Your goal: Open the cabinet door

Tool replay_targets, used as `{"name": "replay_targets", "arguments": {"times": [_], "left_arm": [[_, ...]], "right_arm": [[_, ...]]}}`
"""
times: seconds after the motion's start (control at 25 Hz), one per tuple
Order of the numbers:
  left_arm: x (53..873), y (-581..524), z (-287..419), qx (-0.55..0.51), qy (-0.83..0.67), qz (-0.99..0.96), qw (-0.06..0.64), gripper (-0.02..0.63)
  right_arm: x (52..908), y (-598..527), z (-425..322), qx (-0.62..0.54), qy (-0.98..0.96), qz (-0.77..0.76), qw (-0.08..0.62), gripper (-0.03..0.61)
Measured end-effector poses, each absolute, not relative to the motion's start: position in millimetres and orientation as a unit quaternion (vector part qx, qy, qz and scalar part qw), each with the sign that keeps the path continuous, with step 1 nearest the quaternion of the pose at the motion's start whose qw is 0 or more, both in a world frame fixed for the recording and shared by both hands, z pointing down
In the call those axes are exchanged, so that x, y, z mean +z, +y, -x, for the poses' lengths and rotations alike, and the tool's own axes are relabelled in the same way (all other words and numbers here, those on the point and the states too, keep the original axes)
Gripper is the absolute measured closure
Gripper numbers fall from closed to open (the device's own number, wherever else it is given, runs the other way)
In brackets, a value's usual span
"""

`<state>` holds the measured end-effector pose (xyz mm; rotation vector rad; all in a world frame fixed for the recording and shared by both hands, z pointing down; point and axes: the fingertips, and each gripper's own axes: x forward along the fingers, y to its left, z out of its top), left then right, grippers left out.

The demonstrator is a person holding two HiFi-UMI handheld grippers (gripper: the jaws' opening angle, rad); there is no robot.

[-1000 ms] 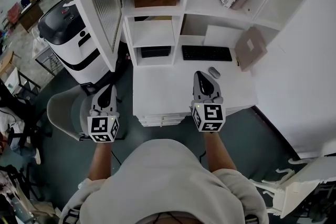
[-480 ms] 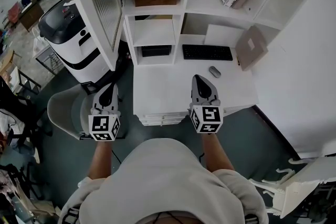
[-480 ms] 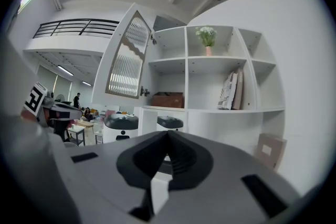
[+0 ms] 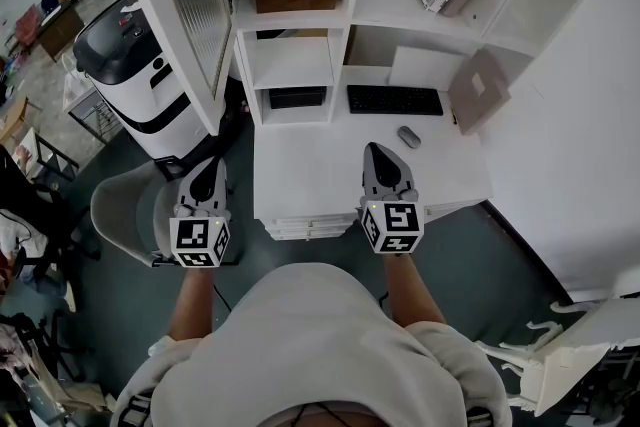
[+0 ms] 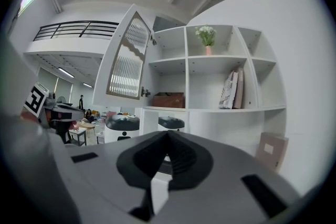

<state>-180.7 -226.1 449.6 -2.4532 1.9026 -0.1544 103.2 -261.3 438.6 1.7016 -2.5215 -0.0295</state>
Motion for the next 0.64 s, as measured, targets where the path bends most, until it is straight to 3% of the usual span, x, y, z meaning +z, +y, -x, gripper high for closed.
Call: {"name": "replay_targets", "arguments": {"times": [0.64], "left_arm": [[448.1, -227.7, 179.9, -0.049, 0.613, 0.788, 0.018, 0.615]], "right_arm": [[438.0, -263.3, -102.1, -0.012, -0.83, -0.555, 0.053, 0.577]]}}
